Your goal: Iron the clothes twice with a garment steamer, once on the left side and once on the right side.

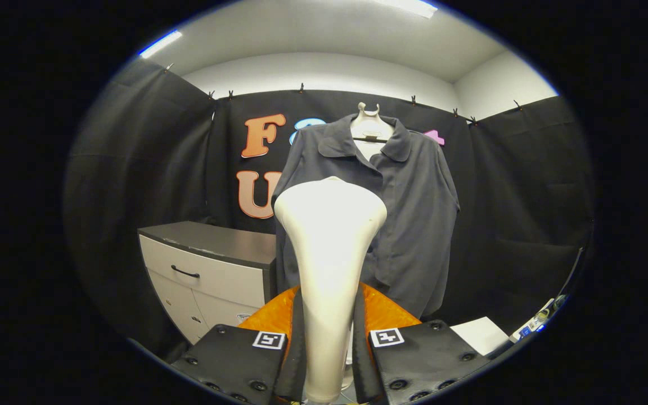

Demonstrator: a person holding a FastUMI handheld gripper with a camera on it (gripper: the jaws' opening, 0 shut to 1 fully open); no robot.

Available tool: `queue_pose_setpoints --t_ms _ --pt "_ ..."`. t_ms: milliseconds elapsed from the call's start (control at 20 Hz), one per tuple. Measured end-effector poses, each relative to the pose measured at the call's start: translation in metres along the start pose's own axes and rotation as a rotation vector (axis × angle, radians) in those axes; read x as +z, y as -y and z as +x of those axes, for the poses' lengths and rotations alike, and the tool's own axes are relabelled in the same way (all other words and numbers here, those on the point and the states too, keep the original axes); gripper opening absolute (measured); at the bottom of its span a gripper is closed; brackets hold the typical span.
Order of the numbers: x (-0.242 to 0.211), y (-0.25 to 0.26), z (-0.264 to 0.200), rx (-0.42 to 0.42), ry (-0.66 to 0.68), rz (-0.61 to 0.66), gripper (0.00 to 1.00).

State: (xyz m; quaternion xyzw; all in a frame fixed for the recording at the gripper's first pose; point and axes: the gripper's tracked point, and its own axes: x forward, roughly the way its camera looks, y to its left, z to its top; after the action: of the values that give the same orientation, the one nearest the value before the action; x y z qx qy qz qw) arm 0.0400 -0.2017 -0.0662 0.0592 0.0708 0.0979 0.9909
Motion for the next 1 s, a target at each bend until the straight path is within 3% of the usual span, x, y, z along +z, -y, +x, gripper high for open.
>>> queue_pose_setpoints --t_ms 400,1000 --pt "0.036 -0.001 -0.024 -0.016 0.059 0.003 0.41" --pt "0.029 -0.001 -0.021 -0.024 0.049 -0.002 0.41"
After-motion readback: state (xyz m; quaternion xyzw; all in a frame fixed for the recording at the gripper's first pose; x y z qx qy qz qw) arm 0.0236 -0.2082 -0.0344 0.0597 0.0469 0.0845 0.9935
